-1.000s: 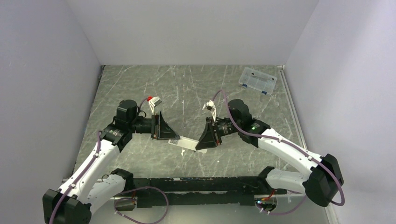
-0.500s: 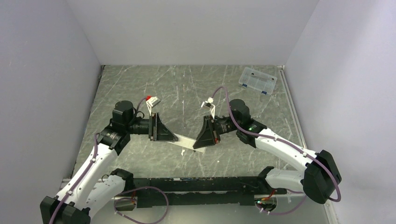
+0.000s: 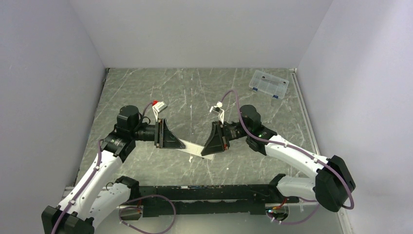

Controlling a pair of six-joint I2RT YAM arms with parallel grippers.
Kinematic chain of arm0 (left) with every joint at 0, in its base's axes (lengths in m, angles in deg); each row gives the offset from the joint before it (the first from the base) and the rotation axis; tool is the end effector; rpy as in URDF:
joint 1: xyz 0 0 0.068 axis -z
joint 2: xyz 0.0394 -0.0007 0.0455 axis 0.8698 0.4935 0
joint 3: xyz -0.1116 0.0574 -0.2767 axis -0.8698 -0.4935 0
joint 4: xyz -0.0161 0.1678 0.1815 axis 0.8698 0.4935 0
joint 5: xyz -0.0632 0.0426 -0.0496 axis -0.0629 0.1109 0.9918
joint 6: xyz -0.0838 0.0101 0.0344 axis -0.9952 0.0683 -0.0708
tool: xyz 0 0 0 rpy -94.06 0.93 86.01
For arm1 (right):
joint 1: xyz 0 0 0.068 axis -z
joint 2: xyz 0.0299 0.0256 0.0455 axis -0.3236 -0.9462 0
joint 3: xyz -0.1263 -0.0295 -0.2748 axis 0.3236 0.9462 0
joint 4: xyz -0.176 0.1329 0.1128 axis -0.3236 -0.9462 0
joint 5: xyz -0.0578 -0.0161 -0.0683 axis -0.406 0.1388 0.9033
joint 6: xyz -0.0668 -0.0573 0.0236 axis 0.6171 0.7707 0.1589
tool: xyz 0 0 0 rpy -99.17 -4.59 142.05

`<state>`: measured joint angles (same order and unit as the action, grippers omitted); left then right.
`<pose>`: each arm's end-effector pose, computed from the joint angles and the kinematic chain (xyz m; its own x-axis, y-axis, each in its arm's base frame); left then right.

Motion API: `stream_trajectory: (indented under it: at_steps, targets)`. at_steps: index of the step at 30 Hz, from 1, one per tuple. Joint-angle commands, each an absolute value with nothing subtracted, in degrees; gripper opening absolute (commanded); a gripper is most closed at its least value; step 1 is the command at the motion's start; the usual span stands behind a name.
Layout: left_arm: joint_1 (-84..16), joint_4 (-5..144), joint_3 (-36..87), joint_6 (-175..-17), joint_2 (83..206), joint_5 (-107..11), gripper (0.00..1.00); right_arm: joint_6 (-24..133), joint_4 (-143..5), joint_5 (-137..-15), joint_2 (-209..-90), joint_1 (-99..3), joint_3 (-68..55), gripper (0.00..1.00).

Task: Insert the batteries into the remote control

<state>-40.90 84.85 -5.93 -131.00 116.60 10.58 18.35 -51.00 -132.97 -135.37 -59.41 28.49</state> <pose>0.1211 -0.1226 0.3270 -0.9059 0.0206 -0.4230 0.4216 0.1391 -0.8961 0.1385 0.2154 0.3183 -0.7450 -0.2524 -0.6175 -0.6112 -0.1126 0.7834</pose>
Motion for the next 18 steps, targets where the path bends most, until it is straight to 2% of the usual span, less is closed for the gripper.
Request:
stream_trajectory:
  at_steps: [1,18]
  targets:
    - [-40.92,84.21,-3.41,-129.75,115.72,12.51,0.47,15.48,-44.27,-134.28,-135.34,-59.35,29.08,0.0]
    - [-40.92,82.67,-3.48,-130.39,115.19,12.24,0.34,11.64,-38.88,-133.31,-137.4,-60.37,30.41,0.0]
